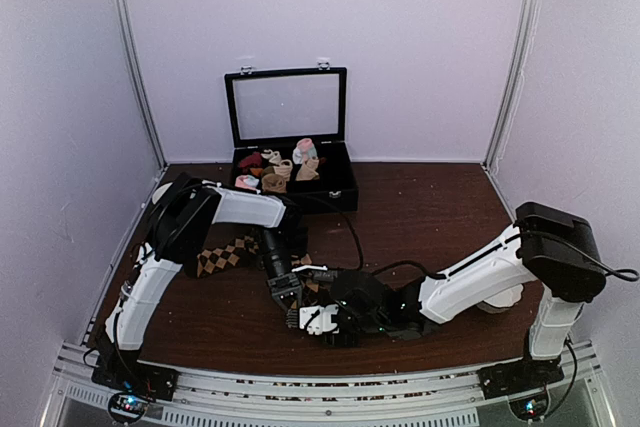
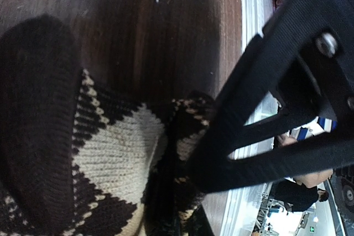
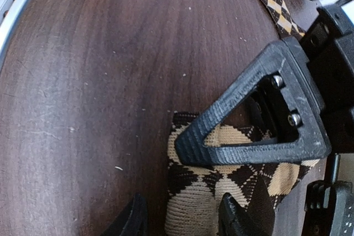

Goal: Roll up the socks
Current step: Roll the sock at the center of the board.

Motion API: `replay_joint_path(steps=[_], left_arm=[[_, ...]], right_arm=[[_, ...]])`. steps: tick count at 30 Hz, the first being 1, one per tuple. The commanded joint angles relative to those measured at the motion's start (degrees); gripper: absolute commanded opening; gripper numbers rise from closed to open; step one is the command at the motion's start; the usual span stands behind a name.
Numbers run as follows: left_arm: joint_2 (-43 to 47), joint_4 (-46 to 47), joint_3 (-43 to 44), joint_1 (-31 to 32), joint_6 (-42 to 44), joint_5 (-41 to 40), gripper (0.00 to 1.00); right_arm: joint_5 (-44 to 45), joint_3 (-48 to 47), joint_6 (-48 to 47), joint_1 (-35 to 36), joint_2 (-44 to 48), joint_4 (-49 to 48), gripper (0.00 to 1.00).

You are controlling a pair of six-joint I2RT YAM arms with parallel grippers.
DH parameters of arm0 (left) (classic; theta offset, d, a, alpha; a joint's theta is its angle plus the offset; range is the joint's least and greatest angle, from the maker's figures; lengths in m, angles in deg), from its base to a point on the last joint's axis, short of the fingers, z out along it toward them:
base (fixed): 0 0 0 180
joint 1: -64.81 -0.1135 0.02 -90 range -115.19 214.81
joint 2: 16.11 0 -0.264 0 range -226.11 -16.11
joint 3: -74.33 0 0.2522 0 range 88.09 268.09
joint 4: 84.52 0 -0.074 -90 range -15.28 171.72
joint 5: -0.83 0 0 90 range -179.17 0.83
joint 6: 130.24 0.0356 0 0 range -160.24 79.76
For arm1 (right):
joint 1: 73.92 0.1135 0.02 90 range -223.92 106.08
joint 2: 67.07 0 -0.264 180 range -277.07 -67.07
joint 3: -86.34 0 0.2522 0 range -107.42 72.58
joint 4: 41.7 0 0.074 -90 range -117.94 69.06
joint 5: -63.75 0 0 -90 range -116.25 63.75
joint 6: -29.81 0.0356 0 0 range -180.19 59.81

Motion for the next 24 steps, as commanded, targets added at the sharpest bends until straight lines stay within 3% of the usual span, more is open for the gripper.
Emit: replay_joint_path(steps=[1,10,15,24], left_arm=[[-2.79,1.34,0.79,-0.46,1.92,-4.80,0.00],[-3.63,0.99,2.55,-0.55,1.29,-5.24,0.00],[-0.47,3.86,0.64,-0.72,0.95,-6.50,0.05],[18.51,14.64,-10.81,-2.80,-0.06,-9.27,0.48]], right_arm=[[-2.03,-0.46,-0.48,-0.91,-0.98,1.39,0.42],[-3.98,-1.76,0.26,-0.90,-1.37,5.28,0.15],[-6.97,-2.21,6.83,-2.09,-1.69,6.70,0.04],[-26.95,-5.84,27.60,-9.79,-5.29,14.96,0.00]])
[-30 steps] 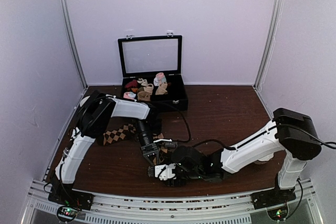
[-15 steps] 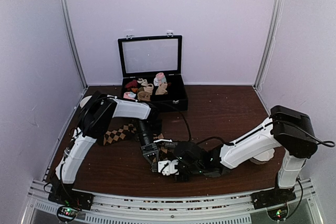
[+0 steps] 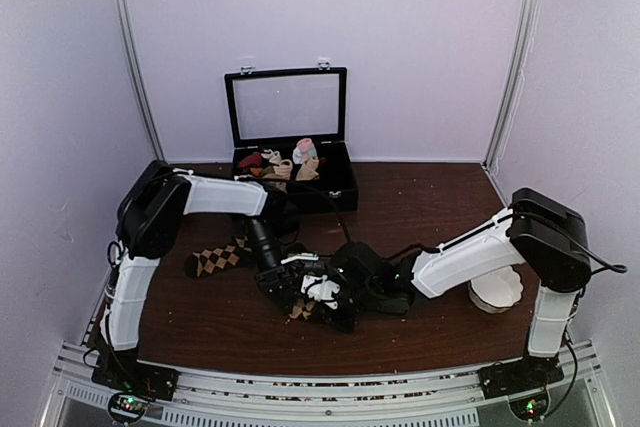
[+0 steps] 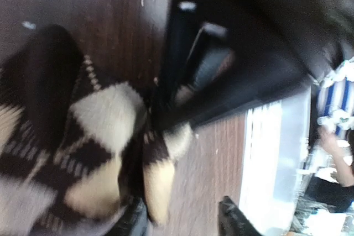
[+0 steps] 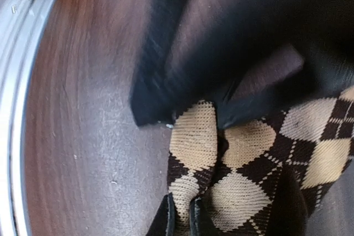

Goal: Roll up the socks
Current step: Roll the sock at the center of the board.

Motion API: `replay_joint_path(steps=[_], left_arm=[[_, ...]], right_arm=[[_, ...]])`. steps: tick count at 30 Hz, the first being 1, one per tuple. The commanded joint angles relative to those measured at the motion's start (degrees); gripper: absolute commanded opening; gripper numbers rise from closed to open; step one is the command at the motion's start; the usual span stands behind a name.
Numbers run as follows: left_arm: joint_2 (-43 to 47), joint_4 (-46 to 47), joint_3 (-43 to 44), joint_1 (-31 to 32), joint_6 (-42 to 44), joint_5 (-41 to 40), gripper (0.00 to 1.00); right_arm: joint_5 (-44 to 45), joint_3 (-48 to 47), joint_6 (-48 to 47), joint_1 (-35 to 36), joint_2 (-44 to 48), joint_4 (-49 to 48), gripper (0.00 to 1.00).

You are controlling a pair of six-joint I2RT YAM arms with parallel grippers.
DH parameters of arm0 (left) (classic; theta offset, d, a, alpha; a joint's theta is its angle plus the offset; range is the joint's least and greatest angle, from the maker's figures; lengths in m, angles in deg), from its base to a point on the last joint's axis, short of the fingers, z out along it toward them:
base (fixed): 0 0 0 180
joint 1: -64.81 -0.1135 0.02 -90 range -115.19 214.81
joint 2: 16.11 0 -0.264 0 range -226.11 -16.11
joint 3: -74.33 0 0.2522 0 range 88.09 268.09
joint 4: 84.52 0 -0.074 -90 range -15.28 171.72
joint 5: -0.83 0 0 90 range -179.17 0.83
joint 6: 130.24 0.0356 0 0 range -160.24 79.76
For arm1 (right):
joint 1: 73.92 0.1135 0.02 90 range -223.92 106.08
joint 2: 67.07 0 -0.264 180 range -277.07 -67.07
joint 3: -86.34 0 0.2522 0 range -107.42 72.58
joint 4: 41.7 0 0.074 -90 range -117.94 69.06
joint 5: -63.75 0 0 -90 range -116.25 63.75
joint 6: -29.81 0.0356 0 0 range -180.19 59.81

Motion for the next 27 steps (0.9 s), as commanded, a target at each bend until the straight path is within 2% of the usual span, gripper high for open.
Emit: replay_joint_path(steps=[1,2,3,4,5,12,16,18,22,24,26,27], left_arm=[[9.98,8.70,-4.65,-1.96,-0.34,-4.84,0.51],[11.29,9.48,-5.56,-2.06,-0.48,-5.38,0.57],[12.66,10.29,-6.81,-2.15,-0.53,-6.02,0.80],[14.17,11.39,-8.09,-2.17,-0.24,-7.20,0.96],[15.64,12.48,-9.65,-2.16,0.12,-8.28,0.98],[27.95,27.25,-21.06,-1.93,0.08,-17.98,0.98],[32.33,33.85,-21.92,0.77,-5.20,-35.13,0.98],[32.97,36.49,-20.99,-1.17,-8.53,-41.85,0.98],[30.23,34.41,-15.76,-9.38,-13.99,-40.67,0.98],[31.85,34.85,-14.48,-9.77,-12.15,-42.03,0.98],[45.70,51.68,-28.75,-4.12,-5.69,-53.25,0.98],[48.55,57.76,-32.40,-2.47,-2.51,-55.31,0.98]], right_arm=[[-11.29,0.31,12.45,-1.80,-2.90,6.77,0.00],[-13.00,0.36,14.15,-2.17,-3.24,6.63,0.00],[-14.38,0.51,16.59,-2.64,-3.44,6.34,0.00],[-16.02,0.89,19.22,-3.19,-3.50,5.67,0.00],[-17.48,1.32,21.48,-3.60,-3.59,5.20,0.00],[-25.28,5.40,38.15,-6.59,-3.83,-1.31,0.00],[-28.09,8.31,45.47,-9.09,-5.26,-7.38,0.00],[-28.90,8.69,46.22,-9.94,-5.69,-8.01,0.00],[-28.91,7.54,44.77,-10.22,-6.20,-5.01,0.00],[-28.79,7.21,45.03,-10.58,-6.46,-3.81,0.00],[-28.66,7.17,45.16,-11.09,-6.50,-3.13,0.00],[-28.57,7.34,45.31,-11.30,-6.42,-2.99,0.00]])
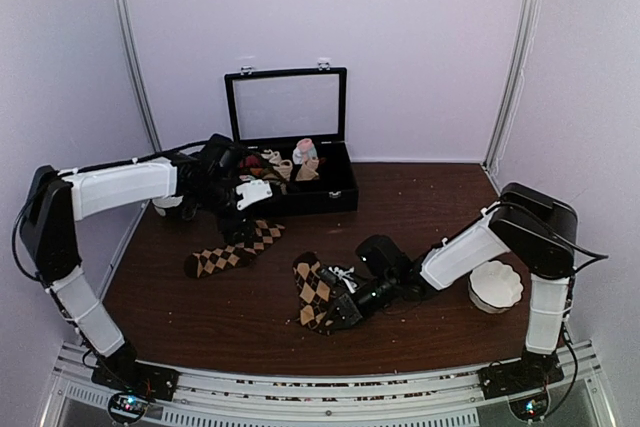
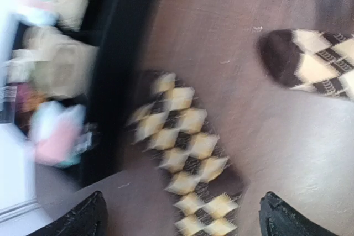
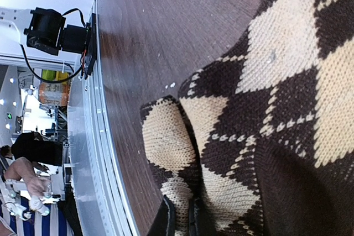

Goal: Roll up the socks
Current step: Roll the sock at the center of the board.

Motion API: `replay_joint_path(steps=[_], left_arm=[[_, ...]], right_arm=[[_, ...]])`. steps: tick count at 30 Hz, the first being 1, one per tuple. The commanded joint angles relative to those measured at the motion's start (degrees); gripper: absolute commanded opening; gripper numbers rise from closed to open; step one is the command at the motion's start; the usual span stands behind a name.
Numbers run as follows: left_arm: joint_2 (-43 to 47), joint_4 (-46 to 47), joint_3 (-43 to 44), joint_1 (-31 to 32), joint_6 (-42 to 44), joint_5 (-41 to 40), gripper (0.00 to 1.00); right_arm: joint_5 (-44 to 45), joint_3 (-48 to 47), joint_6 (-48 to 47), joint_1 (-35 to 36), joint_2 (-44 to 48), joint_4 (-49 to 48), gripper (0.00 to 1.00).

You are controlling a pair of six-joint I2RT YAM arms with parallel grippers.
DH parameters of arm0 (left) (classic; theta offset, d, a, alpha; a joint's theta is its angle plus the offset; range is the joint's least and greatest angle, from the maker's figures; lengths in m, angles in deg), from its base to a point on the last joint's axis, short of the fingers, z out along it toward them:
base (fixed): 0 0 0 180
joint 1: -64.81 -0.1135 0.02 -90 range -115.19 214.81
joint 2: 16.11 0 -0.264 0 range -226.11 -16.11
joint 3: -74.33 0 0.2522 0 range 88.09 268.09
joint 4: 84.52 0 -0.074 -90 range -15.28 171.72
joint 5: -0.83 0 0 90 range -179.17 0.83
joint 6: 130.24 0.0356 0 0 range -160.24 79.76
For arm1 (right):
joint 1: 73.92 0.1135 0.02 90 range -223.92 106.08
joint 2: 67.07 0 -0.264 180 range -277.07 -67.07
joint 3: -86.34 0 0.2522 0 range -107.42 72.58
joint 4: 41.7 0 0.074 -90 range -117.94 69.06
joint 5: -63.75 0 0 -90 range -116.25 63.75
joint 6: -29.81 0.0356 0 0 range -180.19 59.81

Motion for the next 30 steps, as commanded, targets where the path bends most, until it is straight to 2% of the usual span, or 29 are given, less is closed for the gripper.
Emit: replay_joint_path(steps=[1,3,5,6,7,11,15,22,27,30], left_arm=[[12.99,19.01,-10.89,6.47,4.40,-14.56,0.98],[4.77,12.12,-3.79,3.90,-2.67,-17.18,0.98],[-2.81,-4.50,5.94,1.55,-0.13,-0.29,0.98],[-4.18,-7.03,6.90,1.00,0.65,5.51,0.98],[-3.56,-5.88,5.36,1.97,2.22,8.45,0.98],[4.39,8.28,-8.83,11.31,8.17,5.82,0.98],[5.31,9.29,-12.59,18.77,11.93,8.26,0.98],[1.91,13.14,-15.06,27.17,14.33,7.76,0.79],[-1.25,16.07,-14.96,29.46,14.39,6.33,0.62],[-2.15,16.68,-14.37,29.97,13.68,6.47,0.58]], right_arm=[[2.11,1.31,1.45,-1.00,-2.59,7.64,0.00],[1.88,0.62,0.81,-1.30,-3.12,9.43,0.00],[2.05,0.39,0.67,-1.52,-3.36,10.35,0.00],[1.92,0.37,0.83,-1.70,-3.52,10.38,0.00],[1.68,0.41,1.28,-1.81,-3.71,10.18,0.00],[0.69,0.86,3.40,-2.51,-4.27,8.87,0.00],[-1.30,1.21,5.28,-3.37,-5.33,7.77,0.00],[-2.85,1.06,7.12,-4.25,-5.62,8.65,0.00],[-3.50,1.26,9.04,-4.54,-5.32,7.66,0.00],[-3.51,1.06,9.35,-4.61,-5.22,7.87,0.00]])
